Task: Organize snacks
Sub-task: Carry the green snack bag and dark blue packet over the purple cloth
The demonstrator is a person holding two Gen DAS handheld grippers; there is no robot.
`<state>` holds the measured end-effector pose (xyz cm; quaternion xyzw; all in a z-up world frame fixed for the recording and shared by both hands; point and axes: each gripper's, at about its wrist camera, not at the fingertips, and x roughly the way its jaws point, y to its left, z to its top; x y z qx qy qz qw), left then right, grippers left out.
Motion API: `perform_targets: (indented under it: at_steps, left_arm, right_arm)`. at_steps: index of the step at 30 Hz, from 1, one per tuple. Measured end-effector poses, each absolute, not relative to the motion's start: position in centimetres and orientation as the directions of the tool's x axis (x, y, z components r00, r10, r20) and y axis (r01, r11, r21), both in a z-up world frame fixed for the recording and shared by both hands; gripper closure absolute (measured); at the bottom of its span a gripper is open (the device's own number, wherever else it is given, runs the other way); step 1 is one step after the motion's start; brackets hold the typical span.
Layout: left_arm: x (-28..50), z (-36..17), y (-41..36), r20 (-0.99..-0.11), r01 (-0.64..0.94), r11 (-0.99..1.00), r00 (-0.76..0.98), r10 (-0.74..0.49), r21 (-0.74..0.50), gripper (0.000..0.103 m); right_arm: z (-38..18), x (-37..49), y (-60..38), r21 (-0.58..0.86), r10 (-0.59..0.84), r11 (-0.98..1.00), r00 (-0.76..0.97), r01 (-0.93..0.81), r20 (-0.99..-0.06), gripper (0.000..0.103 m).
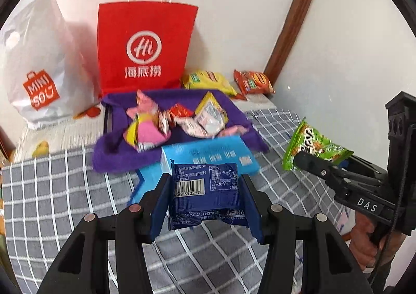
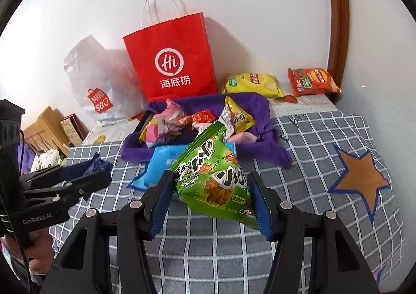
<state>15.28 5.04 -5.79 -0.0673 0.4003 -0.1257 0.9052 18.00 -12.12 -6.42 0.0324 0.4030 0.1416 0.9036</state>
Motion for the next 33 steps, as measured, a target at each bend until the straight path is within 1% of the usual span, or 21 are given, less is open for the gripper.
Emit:
perform_targets:
  at_steps: [12, 15, 23, 29, 33]
  left_arm:
    - [21.7, -3.3, 5.4, -0.693, 0.173, 0.969, 0.677, -0.246, -0.176, 0.053]
    - [23.1, -3.1, 5.7, -0.681, 0.183, 0.964, 0.682, -0.267, -0.194, 0.053]
    - [26.5, -2.6, 6.3, -0.674, 0.177, 0.968, 0.695, -0.251, -0.179, 0.053]
    - [28.9, -2.2, 6.9, -0.657, 0.183, 0.963, 0.704, -0.268, -0.196, 0.053]
    - [30.3, -2.8, 7.7, -0.658, 0.161, 0.963, 0.704, -0.266, -0.217, 0.053]
  right_arm:
    - [-5.8, 24.3, -11.1, 0.171, 0.272, 0.961, 0.653, -0.215, -0.707, 0.046]
    - [-5.6, 25.9, -10.6, 0.154, 0.261, 0.964, 0.66, -0.217, -0.704, 0.046]
    - [-4.6, 30.5, -9.6, 0.137, 0.261, 0.963, 0.676, -0.232, -0.69, 0.046]
    - [-3.6, 34.2, -8.5, 0.138, 0.281, 0.956, 0.685, -0.257, -0.672, 0.046]
    - [-4.0, 35.9, -8.0, 0.148, 0.296, 0.952, 0.684, -0.268, -0.667, 0.046]
